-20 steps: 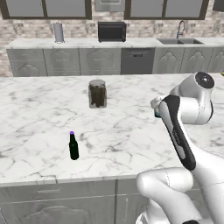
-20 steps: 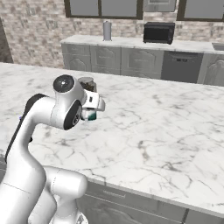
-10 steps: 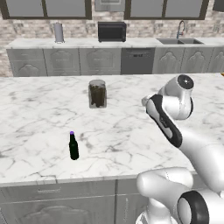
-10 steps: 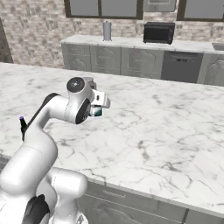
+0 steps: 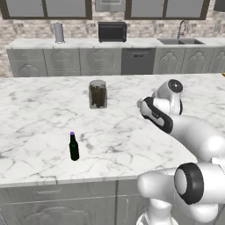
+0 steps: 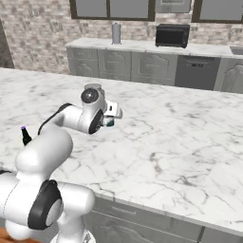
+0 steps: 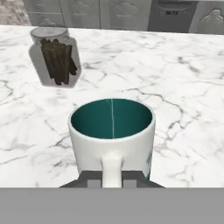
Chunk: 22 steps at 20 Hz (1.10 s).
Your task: Open the cabinet directly in front. Then move the beer and the mug to the dining counter with the jar on it.
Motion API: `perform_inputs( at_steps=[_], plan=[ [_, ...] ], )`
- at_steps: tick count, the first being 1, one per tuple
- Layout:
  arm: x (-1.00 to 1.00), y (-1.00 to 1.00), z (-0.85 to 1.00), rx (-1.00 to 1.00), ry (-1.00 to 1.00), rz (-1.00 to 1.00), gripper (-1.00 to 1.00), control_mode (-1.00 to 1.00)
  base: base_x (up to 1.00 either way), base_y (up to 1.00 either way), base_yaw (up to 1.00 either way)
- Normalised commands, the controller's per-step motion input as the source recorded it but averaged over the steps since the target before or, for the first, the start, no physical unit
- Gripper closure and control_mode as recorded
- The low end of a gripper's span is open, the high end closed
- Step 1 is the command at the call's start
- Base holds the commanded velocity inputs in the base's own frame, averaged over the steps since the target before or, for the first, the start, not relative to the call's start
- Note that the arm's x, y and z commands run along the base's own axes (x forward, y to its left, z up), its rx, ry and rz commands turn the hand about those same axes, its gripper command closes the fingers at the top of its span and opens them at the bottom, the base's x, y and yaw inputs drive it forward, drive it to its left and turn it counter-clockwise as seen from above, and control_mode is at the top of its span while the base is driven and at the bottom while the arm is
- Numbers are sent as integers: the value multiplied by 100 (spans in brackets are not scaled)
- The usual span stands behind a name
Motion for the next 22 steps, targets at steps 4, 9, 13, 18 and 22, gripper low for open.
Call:
perform_inputs(
  at_steps=[4,9,13,18,22],
  plan=[
    [2,0,-46,8,-7,0,100,-100,0,0,0],
    [3,0,-48,4,-11,0,100,-100,0,0,0],
    [20,0,-15,0,-4,0,100,-100,0,0,0],
    [46,0,-15,0,0,0,100,-100,0,0,0],
    [58,0,-20,0,0,0,100,-100,0,0,0]
  ],
)
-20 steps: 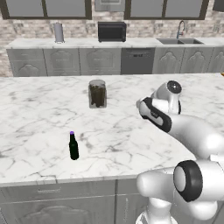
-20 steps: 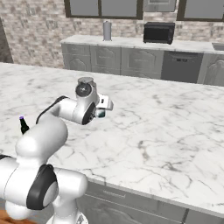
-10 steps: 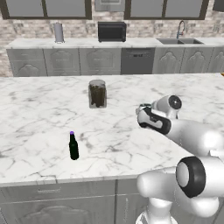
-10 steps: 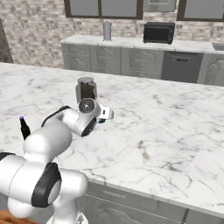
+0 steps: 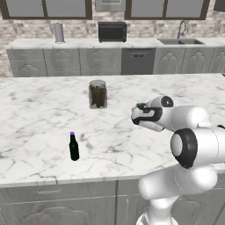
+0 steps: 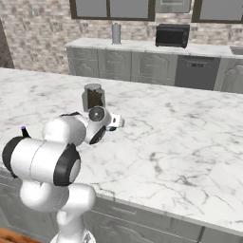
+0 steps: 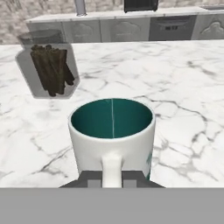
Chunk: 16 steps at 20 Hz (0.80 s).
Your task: Open the cabinet directly in front. Then move the beer and the mug to the dining counter with the jar on it.
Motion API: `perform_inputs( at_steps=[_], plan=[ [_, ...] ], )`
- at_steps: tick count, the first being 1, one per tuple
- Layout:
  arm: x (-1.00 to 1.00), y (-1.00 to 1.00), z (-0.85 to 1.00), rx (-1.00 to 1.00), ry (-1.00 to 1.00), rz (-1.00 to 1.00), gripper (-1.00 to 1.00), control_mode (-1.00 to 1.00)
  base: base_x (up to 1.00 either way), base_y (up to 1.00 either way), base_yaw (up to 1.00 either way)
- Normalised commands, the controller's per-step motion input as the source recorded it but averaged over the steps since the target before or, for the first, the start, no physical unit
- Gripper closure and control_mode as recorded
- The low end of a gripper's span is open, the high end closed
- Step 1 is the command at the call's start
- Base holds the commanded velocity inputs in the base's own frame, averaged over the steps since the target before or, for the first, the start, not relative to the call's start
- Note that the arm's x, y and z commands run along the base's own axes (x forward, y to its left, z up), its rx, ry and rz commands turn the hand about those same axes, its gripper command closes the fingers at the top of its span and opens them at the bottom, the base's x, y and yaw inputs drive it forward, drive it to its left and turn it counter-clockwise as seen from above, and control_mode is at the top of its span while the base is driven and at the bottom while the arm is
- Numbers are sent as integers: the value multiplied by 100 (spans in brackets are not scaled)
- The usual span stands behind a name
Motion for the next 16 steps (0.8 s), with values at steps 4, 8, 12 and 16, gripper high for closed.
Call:
perform_inputs(
  at_steps=[4,8,12,16],
  plan=[
    [54,0,-24,0,0,0,100,-100,0,0,0],
    [49,0,-31,0,0,0,100,-100,0,0,0],
    [33,0,-36,0,0,0,100,-100,0,0,0],
    [19,0,-39,0,0,0,100,-100,0,0,0]
  ],
)
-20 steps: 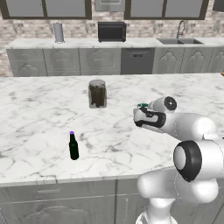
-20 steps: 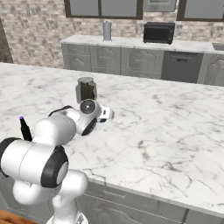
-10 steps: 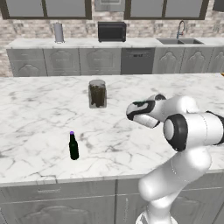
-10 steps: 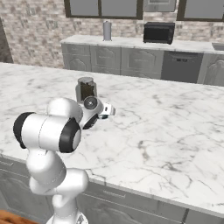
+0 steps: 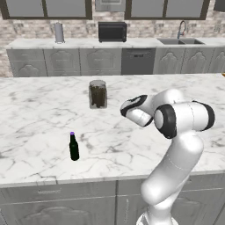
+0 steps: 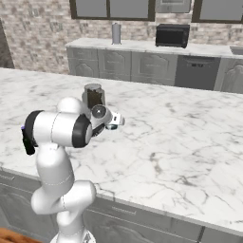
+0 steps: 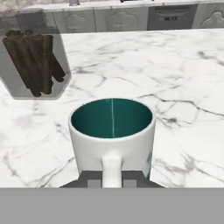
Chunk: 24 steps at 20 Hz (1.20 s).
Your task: Open the cabinet directly in front. Then move the beer and the mug to the dining counter with the jar on it.
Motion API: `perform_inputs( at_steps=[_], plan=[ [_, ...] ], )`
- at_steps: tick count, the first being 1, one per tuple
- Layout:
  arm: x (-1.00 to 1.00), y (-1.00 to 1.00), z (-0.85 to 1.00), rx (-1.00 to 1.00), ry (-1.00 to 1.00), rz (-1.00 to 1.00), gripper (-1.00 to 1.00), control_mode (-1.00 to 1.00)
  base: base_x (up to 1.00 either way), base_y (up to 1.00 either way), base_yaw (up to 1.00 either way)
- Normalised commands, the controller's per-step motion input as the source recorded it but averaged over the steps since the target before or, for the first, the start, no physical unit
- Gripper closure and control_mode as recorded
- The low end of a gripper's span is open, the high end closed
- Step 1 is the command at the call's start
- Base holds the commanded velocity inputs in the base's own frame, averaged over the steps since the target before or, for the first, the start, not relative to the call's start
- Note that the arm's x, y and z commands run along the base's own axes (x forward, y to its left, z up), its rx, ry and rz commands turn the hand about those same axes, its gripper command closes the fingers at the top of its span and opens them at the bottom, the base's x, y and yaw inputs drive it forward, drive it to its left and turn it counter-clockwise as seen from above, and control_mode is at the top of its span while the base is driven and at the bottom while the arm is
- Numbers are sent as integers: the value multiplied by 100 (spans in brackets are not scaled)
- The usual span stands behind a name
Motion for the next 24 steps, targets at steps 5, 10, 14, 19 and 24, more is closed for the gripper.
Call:
perform_inputs(
  at_steps=[5,10,14,19,24],
  plan=[
    [3,0,-41,0,0,0,100,-100,0,0,0],
    [0,0,-40,0,0,0,100,-100,0,0,0],
    [0,0,-41,0,0,0,100,-100,0,0,0],
    [0,0,-42,0,0,0,100,-100,0,0,0],
    [6,0,-10,0,-6,0,100,-100,0,0,0]
  ],
)
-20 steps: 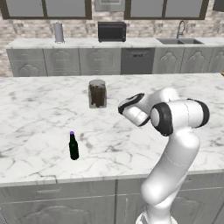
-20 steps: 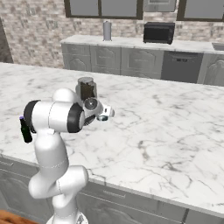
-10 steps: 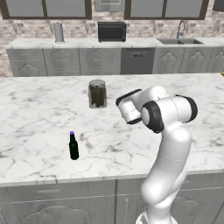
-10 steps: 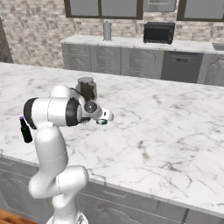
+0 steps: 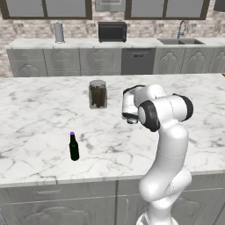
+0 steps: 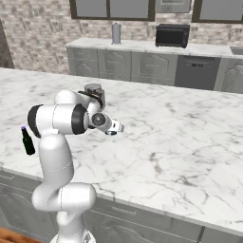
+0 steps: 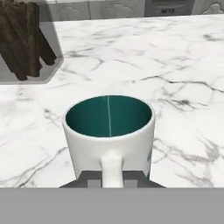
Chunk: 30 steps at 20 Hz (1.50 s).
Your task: Open the cabinet directly in front. Then move the beer and the mug to the dining counter with the jar on it.
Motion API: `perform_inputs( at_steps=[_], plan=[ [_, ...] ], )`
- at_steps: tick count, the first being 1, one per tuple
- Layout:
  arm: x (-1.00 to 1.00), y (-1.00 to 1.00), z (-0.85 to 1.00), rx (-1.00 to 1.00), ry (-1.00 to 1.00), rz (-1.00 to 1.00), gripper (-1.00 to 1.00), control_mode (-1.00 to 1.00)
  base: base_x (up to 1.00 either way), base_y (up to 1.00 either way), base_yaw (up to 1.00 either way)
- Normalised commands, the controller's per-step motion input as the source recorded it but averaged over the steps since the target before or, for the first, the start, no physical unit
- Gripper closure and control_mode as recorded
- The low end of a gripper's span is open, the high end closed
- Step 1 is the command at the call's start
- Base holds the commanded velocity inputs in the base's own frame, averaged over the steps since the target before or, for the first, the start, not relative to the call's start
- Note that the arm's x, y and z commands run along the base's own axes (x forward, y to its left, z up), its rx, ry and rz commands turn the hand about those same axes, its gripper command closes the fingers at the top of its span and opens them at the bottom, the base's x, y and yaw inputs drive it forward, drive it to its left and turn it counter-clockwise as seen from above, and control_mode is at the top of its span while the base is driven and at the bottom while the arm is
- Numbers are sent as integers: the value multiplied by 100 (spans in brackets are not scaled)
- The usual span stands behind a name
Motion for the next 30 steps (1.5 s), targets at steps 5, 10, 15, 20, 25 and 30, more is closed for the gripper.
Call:
perform_inputs(
  at_steps=[5,10,15,20,25,30],
  plan=[
    [21,0,-14,0,-6,0,100,-100,0,0,0],
    [0,0,23,0,0,-1,-100,-100,0,0,0],
    [5,0,100,0,0,-12,-100,-100,0,0,0],
    [-5,0,100,0,1,-13,-100,-100,0,0,0],
    [-54,-11,100,0,7,-7,-100,-100,0,0,0],
    [-100,-20,90,1,10,-1,-100,-100,0,0,0]
  ],
)
